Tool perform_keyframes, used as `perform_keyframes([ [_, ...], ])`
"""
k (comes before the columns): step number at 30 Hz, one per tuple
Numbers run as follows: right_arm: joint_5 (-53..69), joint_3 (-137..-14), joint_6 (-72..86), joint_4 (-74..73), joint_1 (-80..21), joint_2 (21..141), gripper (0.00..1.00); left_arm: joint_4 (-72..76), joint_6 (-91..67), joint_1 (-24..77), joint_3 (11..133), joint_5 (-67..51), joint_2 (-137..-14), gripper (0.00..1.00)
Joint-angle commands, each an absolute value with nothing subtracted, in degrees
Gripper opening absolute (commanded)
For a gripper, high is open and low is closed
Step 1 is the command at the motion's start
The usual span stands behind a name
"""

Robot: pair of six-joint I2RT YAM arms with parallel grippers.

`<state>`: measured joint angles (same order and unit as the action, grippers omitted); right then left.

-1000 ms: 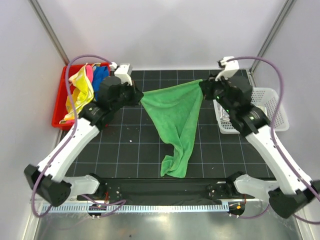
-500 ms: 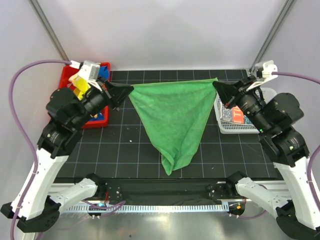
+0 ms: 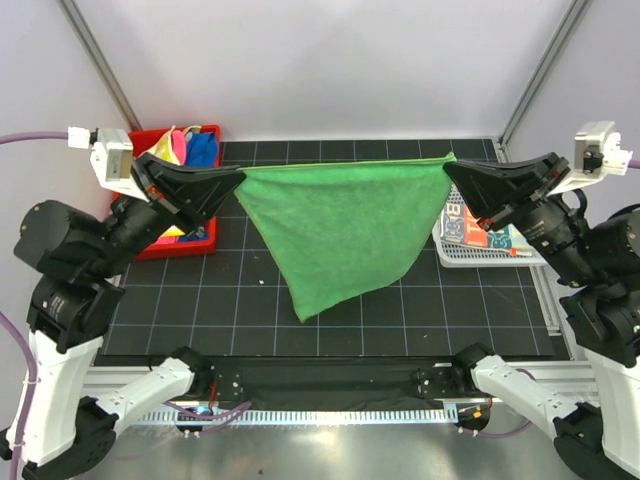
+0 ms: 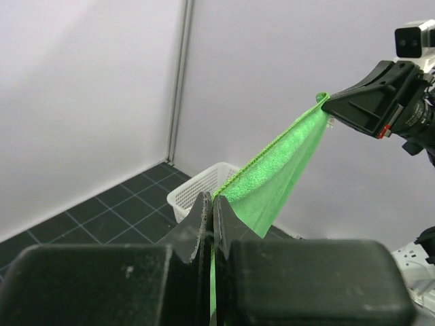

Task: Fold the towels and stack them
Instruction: Flatten out the crumpled towel

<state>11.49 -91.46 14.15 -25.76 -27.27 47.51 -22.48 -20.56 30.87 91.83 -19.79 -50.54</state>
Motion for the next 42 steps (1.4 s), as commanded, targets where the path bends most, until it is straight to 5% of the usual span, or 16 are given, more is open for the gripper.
perform_keyframes([
  [1,10.63,-96.32,14.85,-24.26,-26.72,46.84,0.01,-19.25,-20.39,30.32,95.36,-19.95,-49.3,0.0],
  [18,5.46,-92.74,13.28,-22.24,-26.81,56.59,0.01,-19.61,-18.55,30.23,94.75,-4.5,-60.1,0.0],
  [28,8.78,-90.6,14.85,-7.22,-18.82,89.53,0.01,-0.29,-24.25,17.41,88.32,-12.82,-88.91,0.0],
  [35,12.21,-110.08,17.66,-3.69,-14.42,118.69,0.01,3.52,-29.09,9.15,104.39,-20.74,-113.53,0.0],
  [42,13.27,-125.24,17.93,-4.57,-13.1,131.65,0.01,4.22,-30.06,6.68,115.31,-23.29,-126.2,0.0],
])
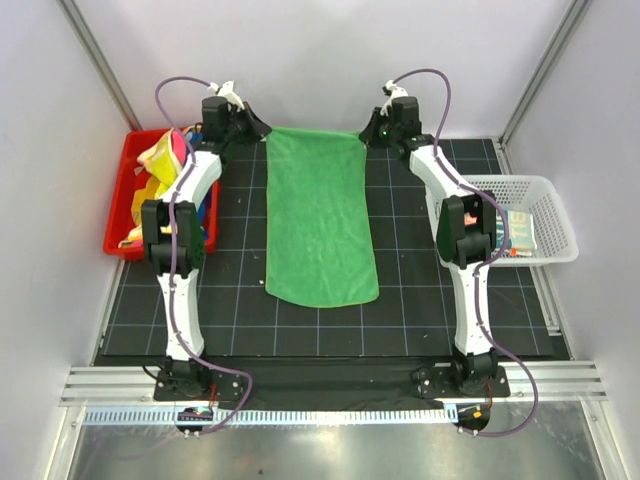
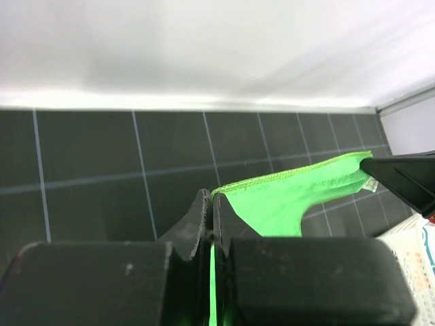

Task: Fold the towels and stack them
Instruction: Flatten out the crumpled towel

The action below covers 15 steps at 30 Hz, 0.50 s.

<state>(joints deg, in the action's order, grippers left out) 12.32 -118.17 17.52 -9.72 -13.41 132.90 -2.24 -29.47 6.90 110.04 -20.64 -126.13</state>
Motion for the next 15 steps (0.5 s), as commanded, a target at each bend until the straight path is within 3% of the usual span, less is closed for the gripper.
perform_keyframes([
  [1,13.36,-125.85,18.02,-4.4,-12.92,133.14,0.01,4.65,-30.06,6.51,115.75,-23.38,-126.91,0.0],
  [15,12.66,-127.52,18.46,-2.81,-11.69,136.49,0.01,6.94,-30.76,5.1,120.93,-24.87,-133.32,0.0],
])
